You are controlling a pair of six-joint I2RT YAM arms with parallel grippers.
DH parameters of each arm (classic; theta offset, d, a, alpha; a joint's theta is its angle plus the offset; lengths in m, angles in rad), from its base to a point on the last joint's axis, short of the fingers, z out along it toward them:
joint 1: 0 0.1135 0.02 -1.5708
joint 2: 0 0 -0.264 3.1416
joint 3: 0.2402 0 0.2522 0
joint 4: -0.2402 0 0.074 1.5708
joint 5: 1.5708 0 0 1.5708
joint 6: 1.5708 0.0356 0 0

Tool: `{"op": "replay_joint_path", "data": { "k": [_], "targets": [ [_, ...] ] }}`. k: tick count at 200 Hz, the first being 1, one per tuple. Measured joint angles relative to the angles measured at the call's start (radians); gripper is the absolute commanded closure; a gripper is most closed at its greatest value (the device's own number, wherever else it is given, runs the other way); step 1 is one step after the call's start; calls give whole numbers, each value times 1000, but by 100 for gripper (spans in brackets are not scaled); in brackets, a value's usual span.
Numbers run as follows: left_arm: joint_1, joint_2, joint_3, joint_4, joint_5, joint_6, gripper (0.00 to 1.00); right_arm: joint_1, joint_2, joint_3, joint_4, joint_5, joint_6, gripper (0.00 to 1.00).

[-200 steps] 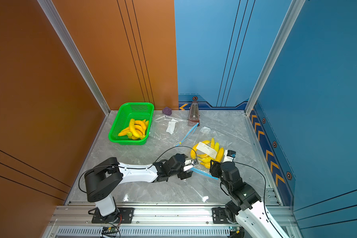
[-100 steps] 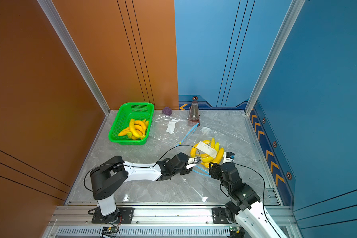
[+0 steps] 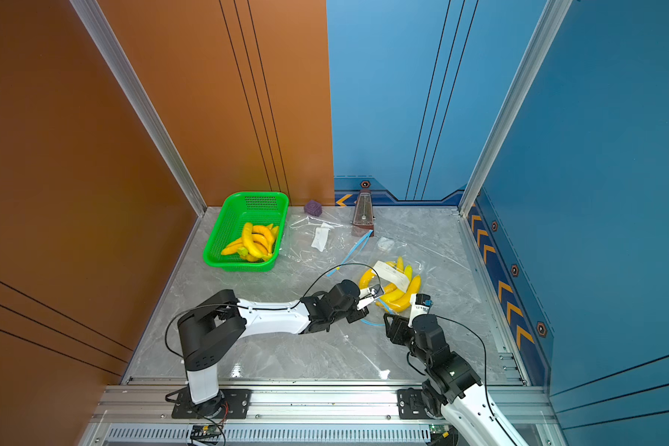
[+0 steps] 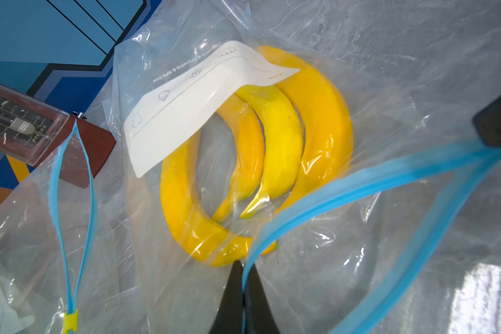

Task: Open the zip-top bag and take out the banana
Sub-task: Open the zipper of the food storage bag at the center of the board, then pick up the banana from the zipper food storage bag.

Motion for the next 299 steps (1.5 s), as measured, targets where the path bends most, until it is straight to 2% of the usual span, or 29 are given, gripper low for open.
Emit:
{"op": "replay_joint_path", "data": {
  "k": [33,64,120,153,181,203,260,299],
  "targets": [
    [0,-8,5,0,48,-61,98,99,57,-54,140,-6,3,45],
    [0,-24,5,-1,84,-101,98,183,159,-55,278,59,-25,46],
    [-1,-49,10,0,128,-156,99,154,391,-125,563,183,-79,47],
    [-4,-49,11,0,135,-174,99,132,531,-130,726,183,-119,50],
    [-7,-49,11,0,135,-185,99,132,705,-119,847,180,-154,54],
    [-7,-49,11,0,135,-193,100,128,817,-102,925,180,-180,54],
    [-6,-49,13,0,150,-212,100,108,958,-55,1087,179,-251,50],
    [-5,-49,13,-4,157,-222,100,101,1141,-14,1212,157,-270,49]
  ]
}}
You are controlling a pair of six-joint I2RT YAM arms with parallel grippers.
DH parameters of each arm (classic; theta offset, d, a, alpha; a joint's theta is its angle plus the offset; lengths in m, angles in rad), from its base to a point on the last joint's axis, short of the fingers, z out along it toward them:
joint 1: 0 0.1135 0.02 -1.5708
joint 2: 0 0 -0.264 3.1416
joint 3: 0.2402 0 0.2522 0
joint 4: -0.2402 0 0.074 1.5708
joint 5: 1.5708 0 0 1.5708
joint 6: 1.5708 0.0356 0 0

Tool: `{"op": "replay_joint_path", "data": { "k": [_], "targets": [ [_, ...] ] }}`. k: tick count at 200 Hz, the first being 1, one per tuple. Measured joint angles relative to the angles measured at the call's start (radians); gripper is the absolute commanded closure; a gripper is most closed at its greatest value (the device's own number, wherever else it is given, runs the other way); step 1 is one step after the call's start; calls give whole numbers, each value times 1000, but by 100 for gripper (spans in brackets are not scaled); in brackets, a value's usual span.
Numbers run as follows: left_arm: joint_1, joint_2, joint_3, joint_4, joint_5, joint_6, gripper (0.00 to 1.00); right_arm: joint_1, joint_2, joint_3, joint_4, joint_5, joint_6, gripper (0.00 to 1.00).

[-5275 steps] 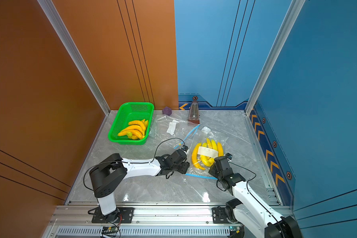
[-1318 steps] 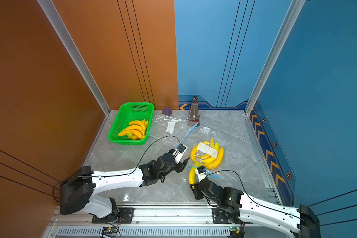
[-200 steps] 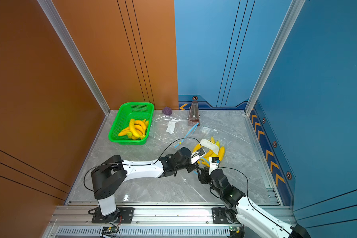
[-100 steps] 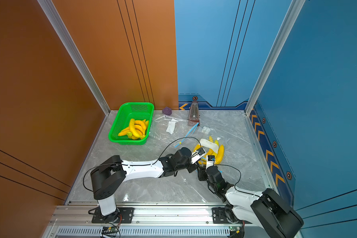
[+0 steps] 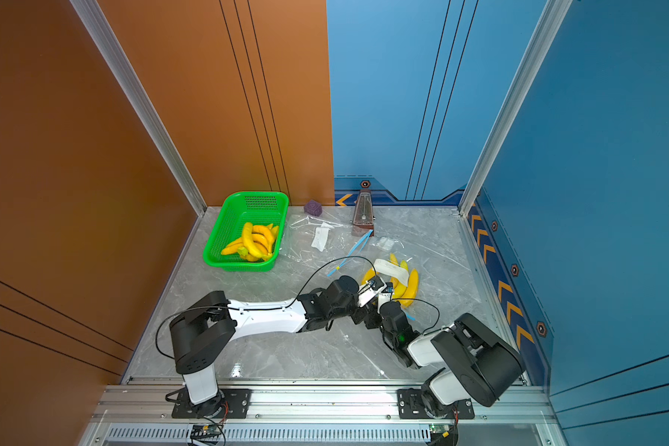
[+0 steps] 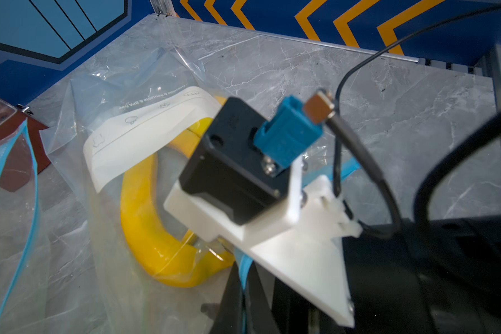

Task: Open the zip-top bag and take out the banana
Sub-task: Pick up the banana from the zipper food storage bag.

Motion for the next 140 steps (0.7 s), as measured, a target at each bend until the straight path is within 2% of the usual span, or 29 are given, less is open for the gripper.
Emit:
{"op": "replay_joint_path", "data": {
  "k": [28,66,112,140],
  "targets": [
    [5,0,0,-2,0,-13,100,-13,77,9,94,-4,-8,50],
    [10,0,-3,5,-9,-21,100,-23,129,40,128,-12,-29,66],
    [14,0,-12,3,-18,-24,100,-24,182,49,177,-34,-43,76],
    [17,0,-12,3,-19,-24,99,-23,183,49,186,-54,-44,77]
  ]
}}
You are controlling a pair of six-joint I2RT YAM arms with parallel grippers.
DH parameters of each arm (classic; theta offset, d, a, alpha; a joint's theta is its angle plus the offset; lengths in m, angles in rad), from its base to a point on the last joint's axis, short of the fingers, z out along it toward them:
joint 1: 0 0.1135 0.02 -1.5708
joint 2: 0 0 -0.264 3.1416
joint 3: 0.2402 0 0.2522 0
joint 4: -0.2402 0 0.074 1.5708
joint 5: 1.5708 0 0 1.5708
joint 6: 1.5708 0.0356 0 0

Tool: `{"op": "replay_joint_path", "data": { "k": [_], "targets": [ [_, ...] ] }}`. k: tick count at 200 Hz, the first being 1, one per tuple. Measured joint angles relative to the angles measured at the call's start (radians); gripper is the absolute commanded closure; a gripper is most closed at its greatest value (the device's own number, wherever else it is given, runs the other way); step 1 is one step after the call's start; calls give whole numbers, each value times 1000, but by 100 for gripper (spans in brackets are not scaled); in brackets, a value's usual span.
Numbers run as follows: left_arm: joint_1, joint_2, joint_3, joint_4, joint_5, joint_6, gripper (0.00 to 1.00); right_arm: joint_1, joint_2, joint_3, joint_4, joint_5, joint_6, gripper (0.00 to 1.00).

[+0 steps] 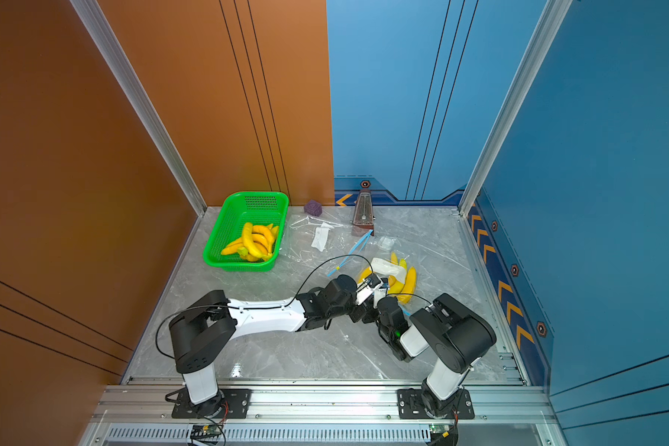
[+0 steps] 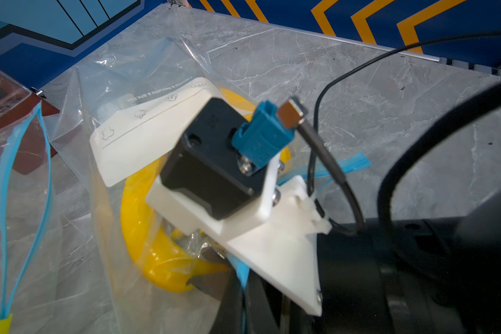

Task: Open the zip-top bag and take out the banana
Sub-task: Pick up the banana from the zipper food storage bag.

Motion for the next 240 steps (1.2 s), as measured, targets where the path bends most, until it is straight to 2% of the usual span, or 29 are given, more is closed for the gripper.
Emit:
{"op": "replay_joint_path", "data": {
  "k": [33,61,94,114,156,204,240],
  "targets": [
    [6,0,-2,1,-3,0,99,23,-29,0,-21,-3,0,76],
    [11,0,-3,0,-3,0,99,33,-33,0,-24,-3,-2,71],
    [13,0,-9,-5,-4,0,98,16,26,23,-13,-12,-3,70],
    [16,0,-17,-13,-13,0,99,13,75,43,12,-27,-3,72],
    [18,-19,-34,-23,-23,0,98,30,89,48,32,-33,-3,84],
    [32,-45,-44,-29,-34,0,95,98,-12,36,-39,1,-3,86],
    [43,-48,-51,-37,-42,2,95,199,-150,18,-154,90,16,86]
  ]
}}
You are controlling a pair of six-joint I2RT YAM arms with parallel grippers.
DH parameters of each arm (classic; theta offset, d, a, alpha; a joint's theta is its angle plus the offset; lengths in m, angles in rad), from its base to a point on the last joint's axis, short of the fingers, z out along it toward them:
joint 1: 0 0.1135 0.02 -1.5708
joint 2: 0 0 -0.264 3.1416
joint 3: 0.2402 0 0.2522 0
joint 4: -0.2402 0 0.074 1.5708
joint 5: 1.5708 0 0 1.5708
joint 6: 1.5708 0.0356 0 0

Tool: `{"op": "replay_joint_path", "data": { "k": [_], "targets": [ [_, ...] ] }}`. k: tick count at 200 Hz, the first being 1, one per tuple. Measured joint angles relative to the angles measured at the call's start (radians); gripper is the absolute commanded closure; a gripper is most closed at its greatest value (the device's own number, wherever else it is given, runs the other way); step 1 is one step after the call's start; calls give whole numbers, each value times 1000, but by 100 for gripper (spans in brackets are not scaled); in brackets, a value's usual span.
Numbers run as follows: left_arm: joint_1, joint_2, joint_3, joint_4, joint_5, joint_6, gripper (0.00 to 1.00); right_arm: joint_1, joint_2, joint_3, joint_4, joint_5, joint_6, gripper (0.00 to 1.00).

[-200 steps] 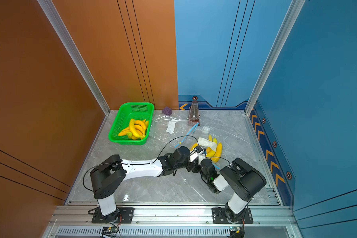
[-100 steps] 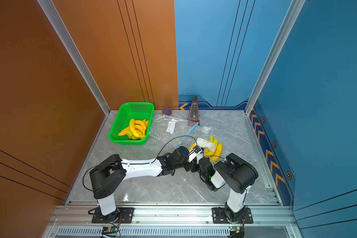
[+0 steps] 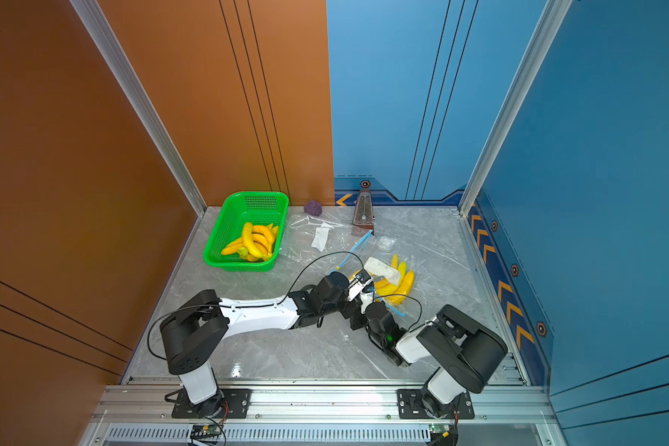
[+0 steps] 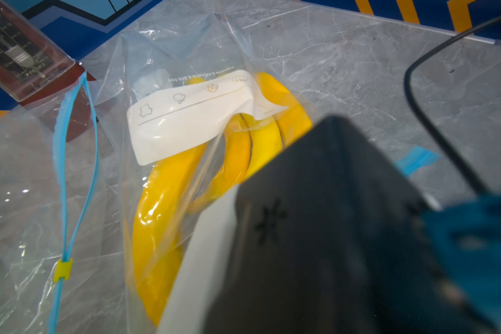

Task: Open the zip-top bag and take out the banana
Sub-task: Pick up the banana from the zipper food storage bag.

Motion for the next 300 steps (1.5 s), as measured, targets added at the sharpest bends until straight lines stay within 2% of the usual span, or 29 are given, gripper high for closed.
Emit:
{"op": "replay_joint_path", "data": {
  "k": [38,67,138,166,198,242,285,300],
  "targets": [
    [-26,-6,-1,10,26,3,95,61,-211,-55,-203,93,52,85],
    [14,-10,-5,37,-6,2,95,113,-367,-67,-344,100,52,85],
    [30,-10,-43,75,-25,-2,94,117,-556,-71,-610,95,119,84],
    [31,-9,-40,83,-25,-10,94,153,-628,-79,-685,82,146,82],
    [31,6,-8,85,-24,-20,93,220,-656,-88,-743,76,174,82],
    [31,24,10,89,-24,-27,89,307,-604,-95,-759,97,197,81],
    [29,24,10,90,-24,-28,89,324,-597,-120,-760,142,215,77],
    [29,24,10,90,-24,-28,89,324,-599,-133,-760,153,219,71]
  ]
}}
